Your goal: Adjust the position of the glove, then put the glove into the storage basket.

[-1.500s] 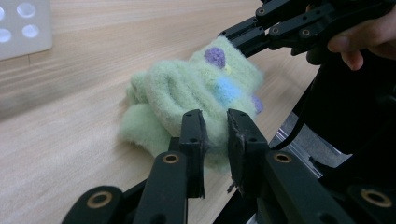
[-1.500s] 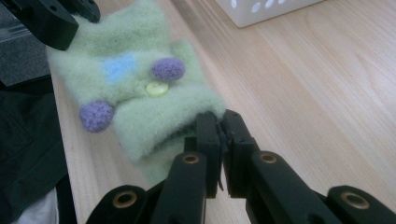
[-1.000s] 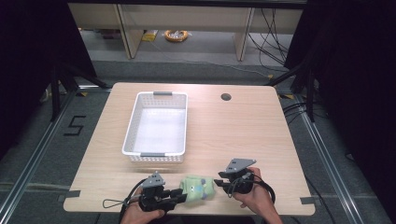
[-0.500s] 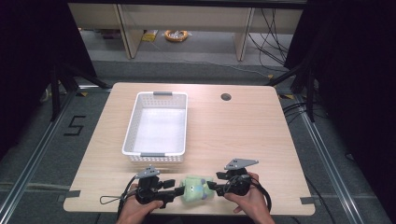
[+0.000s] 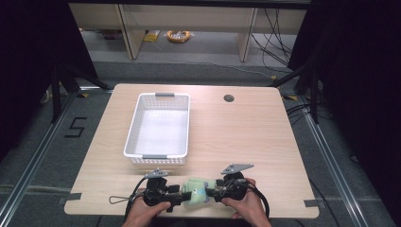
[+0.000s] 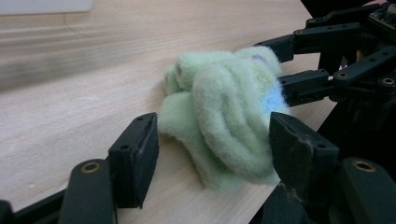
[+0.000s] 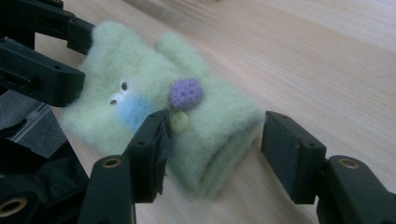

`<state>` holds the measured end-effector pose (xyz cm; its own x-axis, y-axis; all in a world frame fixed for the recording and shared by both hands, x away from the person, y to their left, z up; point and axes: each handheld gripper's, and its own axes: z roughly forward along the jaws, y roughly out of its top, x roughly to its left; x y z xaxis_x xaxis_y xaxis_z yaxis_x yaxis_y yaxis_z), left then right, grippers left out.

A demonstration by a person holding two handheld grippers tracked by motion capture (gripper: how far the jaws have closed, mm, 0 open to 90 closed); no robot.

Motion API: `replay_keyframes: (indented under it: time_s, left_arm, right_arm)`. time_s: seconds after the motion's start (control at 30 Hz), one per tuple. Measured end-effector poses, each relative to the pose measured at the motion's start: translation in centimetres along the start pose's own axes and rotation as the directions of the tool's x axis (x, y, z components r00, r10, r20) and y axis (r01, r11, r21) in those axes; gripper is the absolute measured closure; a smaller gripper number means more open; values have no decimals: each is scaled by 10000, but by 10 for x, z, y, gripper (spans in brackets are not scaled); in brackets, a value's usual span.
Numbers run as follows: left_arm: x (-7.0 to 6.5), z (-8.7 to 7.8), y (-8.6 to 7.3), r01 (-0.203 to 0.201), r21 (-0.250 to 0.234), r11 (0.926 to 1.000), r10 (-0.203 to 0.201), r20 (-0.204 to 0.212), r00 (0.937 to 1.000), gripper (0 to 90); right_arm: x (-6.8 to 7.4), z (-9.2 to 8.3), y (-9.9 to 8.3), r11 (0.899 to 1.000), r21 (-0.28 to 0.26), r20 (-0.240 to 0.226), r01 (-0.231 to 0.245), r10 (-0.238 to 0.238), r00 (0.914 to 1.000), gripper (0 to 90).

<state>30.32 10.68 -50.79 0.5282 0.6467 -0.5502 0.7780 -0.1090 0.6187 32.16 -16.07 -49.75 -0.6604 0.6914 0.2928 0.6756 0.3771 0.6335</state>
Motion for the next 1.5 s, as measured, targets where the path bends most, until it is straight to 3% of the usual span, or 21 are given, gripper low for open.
replay_keyframes:
  time_s: [0.2,0.23,0.27,0.37,0.67,0.83,0.93,1.27,1.3,1.4,1.5]
  left_arm:
    - [2,4,1,126,252,9996,-130,149,9998,391]
    - [3,4,1,116,309,9995,-121,186,9998,397]
    - [3,5,1,113,339,9994,-121,237,9996,405]
    - [2,6,0,183,392,9991,-195,322,9993,424]
    - [5,10,-1,158,543,9984,-191,622,9979,501]
    - [6,11,-3,-65,504,9987,22,855,9963,589]
    - [6,10,-3,-57,434,9990,13,1017,9948,664]
    - [3,5,-2,-590,206,9980,565,1072,9926,738]
    - [2,5,-1,-635,214,9978,608,1096,9921,745]
    - [2,1,-1,-696,102,9975,679,1187,9906,749]
    - [3,-5,-1,-739,-46,9973,740,1218,9898,752]
  right_arm:
    - [-3,2,-3,9996,191,-231,-224,229,9995,450]
    - [-3,4,-5,9992,-110,-296,-384,381,9988,450]
    - [-5,2,-4,9995,170,-430,-276,283,9987,453]
    - [-7,4,-5,9992,176,-606,-353,363,9975,455]
    - [-7,4,-8,9980,80,-737,-626,630,9953,513]
    - [-8,5,-10,9979,61,-917,-651,654,9936,565]
    - [-7,4,-10,9994,10,-1069,-354,353,9936,622]
    - [-4,-1,-9,9996,-173,-958,-238,220,9952,689]
    - [-4,-2,-9,9994,-235,-1211,-256,225,9924,699]
    - [-3,-4,-8,9991,-300,-1080,-316,282,9938,707]
    - [0,-5,-5,9986,-426,-1461,-326,260,9889,713]
